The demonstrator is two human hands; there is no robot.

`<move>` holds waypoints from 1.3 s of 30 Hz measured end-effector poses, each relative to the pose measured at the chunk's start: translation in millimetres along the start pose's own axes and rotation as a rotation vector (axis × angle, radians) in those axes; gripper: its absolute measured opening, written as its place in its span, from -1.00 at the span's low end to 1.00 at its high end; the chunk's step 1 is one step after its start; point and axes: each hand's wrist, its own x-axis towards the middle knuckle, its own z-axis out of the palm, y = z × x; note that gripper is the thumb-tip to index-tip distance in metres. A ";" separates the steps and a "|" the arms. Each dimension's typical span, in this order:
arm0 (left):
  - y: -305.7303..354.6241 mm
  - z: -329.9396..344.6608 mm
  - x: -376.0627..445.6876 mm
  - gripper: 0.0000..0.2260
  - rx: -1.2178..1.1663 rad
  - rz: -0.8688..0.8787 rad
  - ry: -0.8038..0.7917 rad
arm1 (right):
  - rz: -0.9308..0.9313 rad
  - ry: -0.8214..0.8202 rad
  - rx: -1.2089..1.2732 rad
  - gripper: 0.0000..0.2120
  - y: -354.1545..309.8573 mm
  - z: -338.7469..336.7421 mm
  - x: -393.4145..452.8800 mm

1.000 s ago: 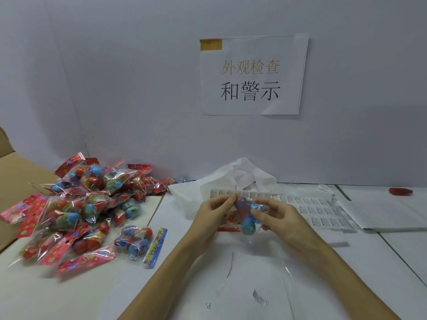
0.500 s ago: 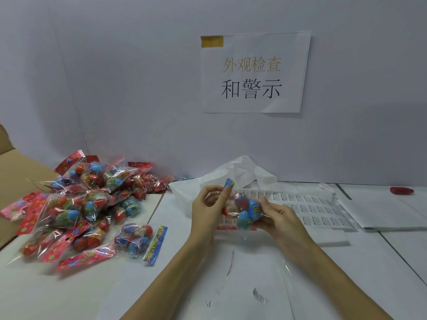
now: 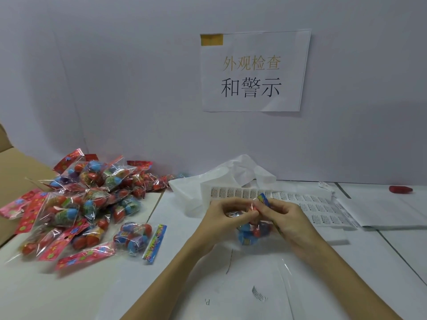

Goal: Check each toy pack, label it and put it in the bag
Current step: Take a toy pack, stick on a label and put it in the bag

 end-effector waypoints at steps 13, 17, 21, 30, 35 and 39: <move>-2.6 -7.4 4.0 -0.80 -0.283 -0.111 0.130 | -0.009 0.263 0.254 -0.78 -4.1 -9.9 4.9; -0.3 -13.2 3.7 -0.76 -0.253 -0.096 0.195 | -0.039 0.317 0.228 -0.79 -6.2 -22.1 6.4; 2.0 -5.7 -0.6 -0.69 -0.169 -0.142 0.030 | -0.020 0.241 0.188 -0.77 0.2 -10.6 5.5; -3.8 0.4 1.3 -0.78 -0.207 -0.194 0.002 | -0.030 0.202 0.150 -0.72 3.7 -8.0 8.0; -5.2 2.8 3.8 -0.83 -0.264 -0.211 0.004 | -0.097 0.205 0.085 -0.67 3.9 -3.8 7.9; -5.6 3.0 3.4 -0.74 -0.291 -0.239 -0.048 | -0.132 0.228 0.027 -0.74 6.7 -3.9 7.8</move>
